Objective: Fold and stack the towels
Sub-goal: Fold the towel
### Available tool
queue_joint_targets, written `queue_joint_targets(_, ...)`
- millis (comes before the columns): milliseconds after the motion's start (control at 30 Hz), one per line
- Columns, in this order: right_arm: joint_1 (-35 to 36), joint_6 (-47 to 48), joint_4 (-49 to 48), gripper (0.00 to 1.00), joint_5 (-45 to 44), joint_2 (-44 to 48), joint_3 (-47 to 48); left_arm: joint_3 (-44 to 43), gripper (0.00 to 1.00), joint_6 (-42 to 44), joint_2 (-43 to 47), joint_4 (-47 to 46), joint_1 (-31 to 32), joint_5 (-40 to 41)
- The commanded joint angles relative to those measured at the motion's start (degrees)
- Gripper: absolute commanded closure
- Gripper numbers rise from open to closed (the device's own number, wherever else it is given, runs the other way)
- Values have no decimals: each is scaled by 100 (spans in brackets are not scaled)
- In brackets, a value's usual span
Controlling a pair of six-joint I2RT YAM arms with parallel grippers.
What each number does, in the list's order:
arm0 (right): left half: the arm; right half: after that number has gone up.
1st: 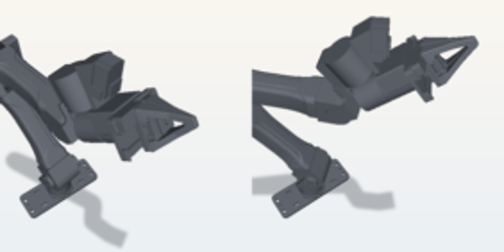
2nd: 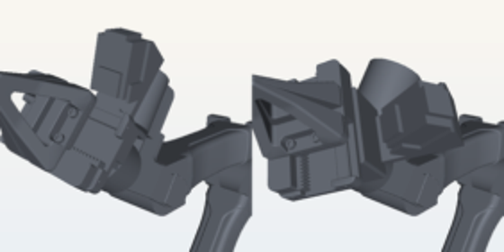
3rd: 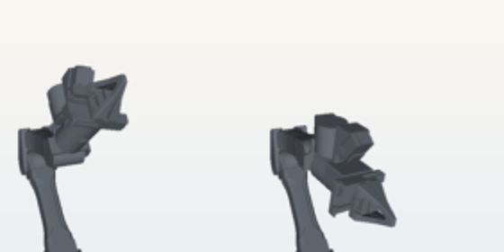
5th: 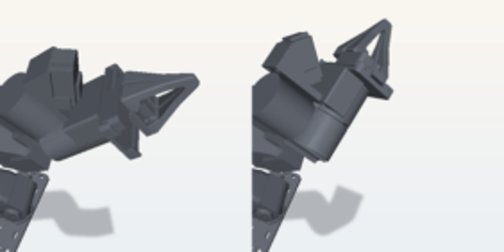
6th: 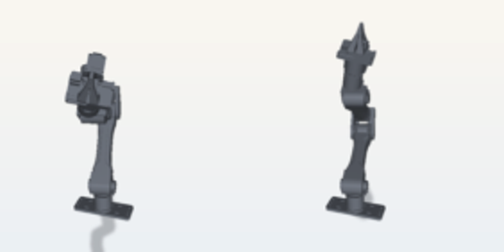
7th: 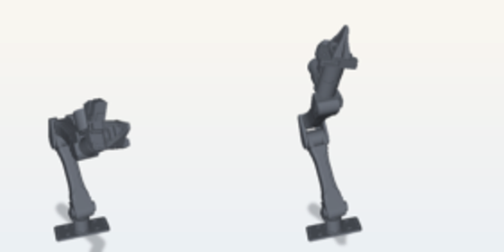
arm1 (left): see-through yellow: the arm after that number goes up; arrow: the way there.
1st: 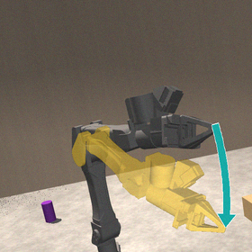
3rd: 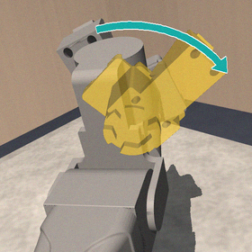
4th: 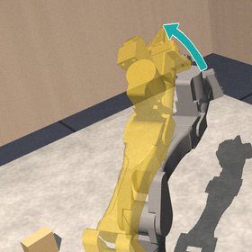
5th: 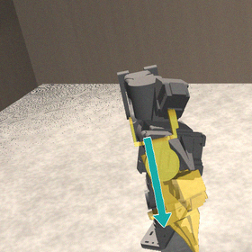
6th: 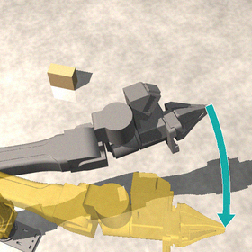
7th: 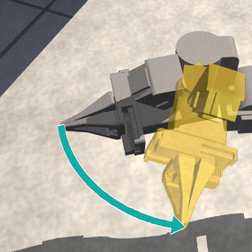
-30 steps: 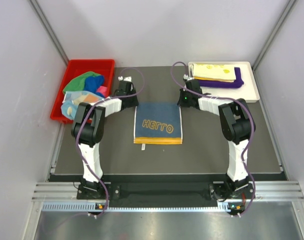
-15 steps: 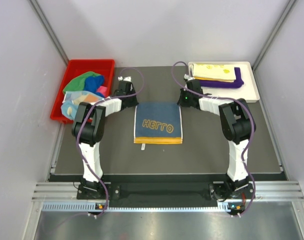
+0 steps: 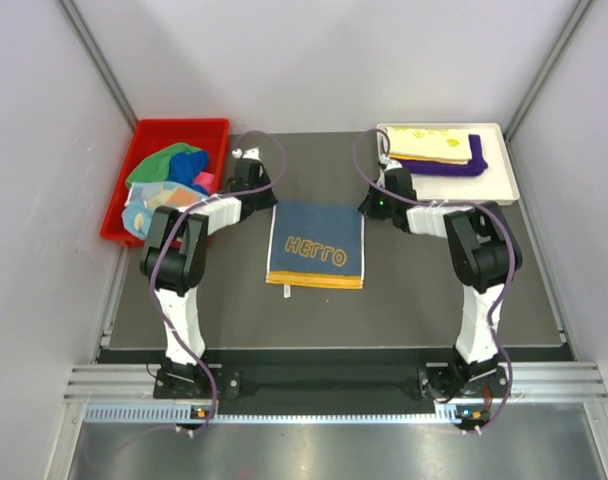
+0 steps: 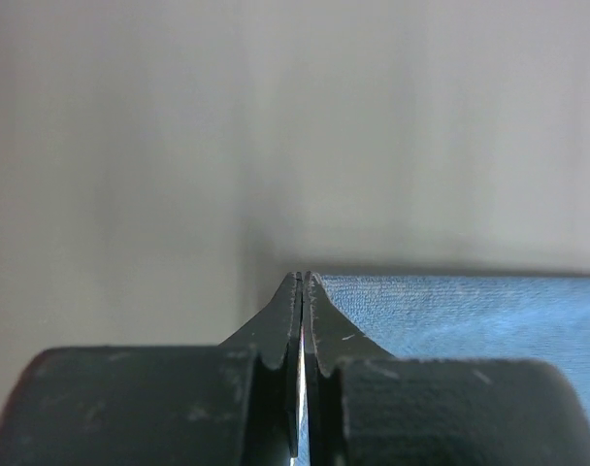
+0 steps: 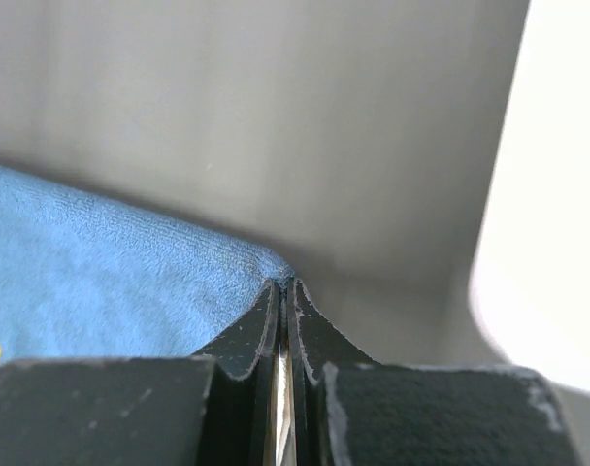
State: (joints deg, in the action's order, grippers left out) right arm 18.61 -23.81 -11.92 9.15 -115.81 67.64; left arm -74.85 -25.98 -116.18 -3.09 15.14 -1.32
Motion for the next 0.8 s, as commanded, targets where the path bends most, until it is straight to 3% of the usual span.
queue_joint_targets(0, -95, -36, -889, 100, 8, 664, -303, 154, 100, -109, 666, -771, -28, -34)
queue_joint_targets(767, 143, -545, -2490, 100, 158, 2685, -3062, 2527, 100, -320, 2573, -1466, -37, -501)
